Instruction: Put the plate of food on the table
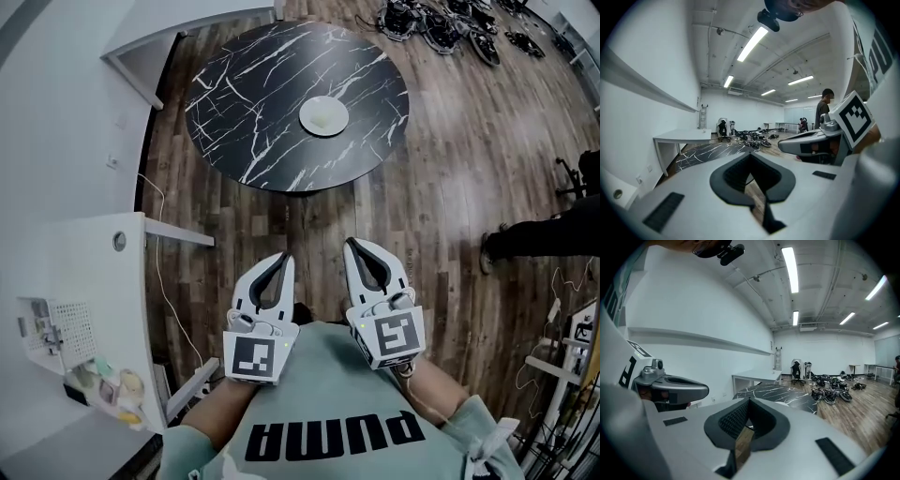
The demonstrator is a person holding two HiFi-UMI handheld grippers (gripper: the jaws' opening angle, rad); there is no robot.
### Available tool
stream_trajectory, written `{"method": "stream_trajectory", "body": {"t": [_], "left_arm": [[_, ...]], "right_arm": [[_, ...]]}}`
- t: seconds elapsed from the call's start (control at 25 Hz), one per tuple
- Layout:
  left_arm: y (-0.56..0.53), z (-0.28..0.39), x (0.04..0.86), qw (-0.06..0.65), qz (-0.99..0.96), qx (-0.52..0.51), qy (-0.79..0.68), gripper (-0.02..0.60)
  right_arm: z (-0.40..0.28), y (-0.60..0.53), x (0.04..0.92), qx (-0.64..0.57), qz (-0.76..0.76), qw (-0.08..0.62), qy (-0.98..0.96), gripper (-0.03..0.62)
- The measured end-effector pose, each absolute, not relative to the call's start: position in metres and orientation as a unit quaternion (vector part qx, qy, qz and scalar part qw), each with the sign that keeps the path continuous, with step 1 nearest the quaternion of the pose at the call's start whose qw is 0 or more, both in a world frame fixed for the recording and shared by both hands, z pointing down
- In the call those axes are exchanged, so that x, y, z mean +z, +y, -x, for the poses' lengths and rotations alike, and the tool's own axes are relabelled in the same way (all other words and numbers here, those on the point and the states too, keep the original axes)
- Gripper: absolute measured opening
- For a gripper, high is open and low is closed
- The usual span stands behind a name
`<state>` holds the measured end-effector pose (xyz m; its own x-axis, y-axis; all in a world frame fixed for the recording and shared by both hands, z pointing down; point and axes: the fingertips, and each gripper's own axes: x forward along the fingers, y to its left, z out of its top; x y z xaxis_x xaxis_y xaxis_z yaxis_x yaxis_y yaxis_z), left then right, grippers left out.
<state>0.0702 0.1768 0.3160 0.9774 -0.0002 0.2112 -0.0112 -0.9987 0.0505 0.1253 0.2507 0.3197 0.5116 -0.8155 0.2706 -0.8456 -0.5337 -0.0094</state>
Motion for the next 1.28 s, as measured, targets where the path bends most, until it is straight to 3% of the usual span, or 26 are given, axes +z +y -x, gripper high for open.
{"method": "stream_trajectory", "body": {"t": [0.56,1.28], "left_arm": [[0.309,-0.057,0.328,0.016,-0.985,0.138,-0.102,0.006],[0.296,-0.037,0.329,0.022,-0.988,0.121,-0.095,0.006]], "right_arm": [[-0.129,0.368,0.321,0.098,-0.815,0.059,-0.568,0.008],[-0.100,0.374,0.325,0.109,-0.832,0.075,-0.539,0.006]]}}
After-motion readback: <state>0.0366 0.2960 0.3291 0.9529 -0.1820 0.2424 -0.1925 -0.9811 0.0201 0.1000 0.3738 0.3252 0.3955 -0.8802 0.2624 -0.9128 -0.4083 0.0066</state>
